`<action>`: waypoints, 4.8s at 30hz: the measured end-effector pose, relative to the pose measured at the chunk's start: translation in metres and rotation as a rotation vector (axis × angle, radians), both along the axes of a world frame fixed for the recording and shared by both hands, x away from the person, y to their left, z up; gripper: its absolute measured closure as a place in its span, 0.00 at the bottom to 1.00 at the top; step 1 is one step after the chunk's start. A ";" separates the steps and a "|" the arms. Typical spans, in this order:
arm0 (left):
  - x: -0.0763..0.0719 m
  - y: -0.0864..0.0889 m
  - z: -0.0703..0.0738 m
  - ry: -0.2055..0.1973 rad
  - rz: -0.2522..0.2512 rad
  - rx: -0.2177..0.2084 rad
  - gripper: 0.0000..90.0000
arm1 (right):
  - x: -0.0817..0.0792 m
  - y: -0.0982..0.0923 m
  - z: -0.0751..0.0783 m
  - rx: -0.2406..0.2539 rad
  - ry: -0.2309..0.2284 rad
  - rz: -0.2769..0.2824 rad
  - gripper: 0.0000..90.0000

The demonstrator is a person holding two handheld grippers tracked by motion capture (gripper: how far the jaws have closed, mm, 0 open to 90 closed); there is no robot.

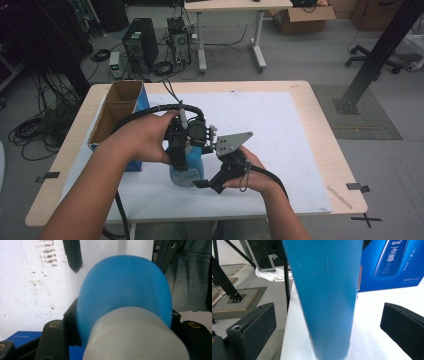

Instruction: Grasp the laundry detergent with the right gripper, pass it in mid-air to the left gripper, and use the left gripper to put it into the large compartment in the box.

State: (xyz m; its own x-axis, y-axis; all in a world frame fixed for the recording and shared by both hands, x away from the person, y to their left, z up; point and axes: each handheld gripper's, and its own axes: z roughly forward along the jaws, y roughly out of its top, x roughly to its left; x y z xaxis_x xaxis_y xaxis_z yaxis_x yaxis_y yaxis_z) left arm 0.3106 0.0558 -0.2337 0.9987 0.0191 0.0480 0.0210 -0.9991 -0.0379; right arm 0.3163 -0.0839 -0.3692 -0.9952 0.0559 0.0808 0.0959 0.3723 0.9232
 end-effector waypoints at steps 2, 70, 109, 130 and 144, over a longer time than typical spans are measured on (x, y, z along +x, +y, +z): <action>0.000 0.000 0.001 0.003 0.007 -0.002 0.42 | -0.001 -0.007 0.003 -0.008 -0.008 0.002 0.01; 0.080 0.144 0.148 -0.008 1.259 -0.179 0.42 | 0.018 -0.106 0.043 -0.671 -0.176 -0.104 0.03; 0.117 0.222 0.107 -0.005 1.574 -0.138 0.42 | 0.031 -0.108 0.036 -0.695 -0.141 -0.117 0.03; 0.122 0.223 0.049 0.030 1.571 -0.100 0.42 | 0.028 -0.109 0.036 -0.691 -0.138 -0.117 0.03; 0.127 0.219 0.011 0.063 1.562 -0.089 0.42 | 0.028 -0.110 0.032 -0.687 -0.128 -0.121 0.03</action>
